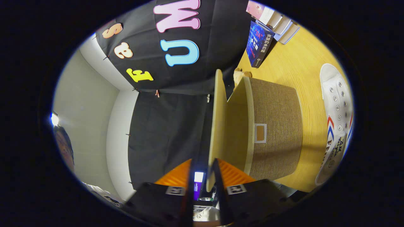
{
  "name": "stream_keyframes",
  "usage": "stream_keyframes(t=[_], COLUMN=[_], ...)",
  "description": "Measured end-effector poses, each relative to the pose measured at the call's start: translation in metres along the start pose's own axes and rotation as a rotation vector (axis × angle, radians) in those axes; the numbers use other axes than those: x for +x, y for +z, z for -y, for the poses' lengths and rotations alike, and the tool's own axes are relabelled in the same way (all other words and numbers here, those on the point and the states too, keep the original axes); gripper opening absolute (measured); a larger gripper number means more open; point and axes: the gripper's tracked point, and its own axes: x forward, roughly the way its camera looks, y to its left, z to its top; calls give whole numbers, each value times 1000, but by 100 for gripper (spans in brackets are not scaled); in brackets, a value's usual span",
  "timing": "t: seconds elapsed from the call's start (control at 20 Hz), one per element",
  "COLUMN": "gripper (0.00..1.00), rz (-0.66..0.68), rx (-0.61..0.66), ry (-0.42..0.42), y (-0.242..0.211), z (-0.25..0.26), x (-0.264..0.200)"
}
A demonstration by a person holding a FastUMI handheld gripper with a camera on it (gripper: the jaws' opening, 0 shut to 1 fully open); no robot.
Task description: Open the storage box then place both shoes into the box .Put the left shoe in first, then the right shoe, with the right side of both shoes facing outward in a uniform manner.
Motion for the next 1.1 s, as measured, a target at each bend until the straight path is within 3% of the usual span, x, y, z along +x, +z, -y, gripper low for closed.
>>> stream_keyframes(t=[0.15,0.2,0.6,1.1], gripper=[6,5,5,5], rz=[-18,-19,-42,-92], rx=[-2,-6,-56,-142], ry=[-28,-27,-93,-146], y=[-1,-6,-1,-29], z=[-3,-7,-63,-133], x=[13,19,46,152])
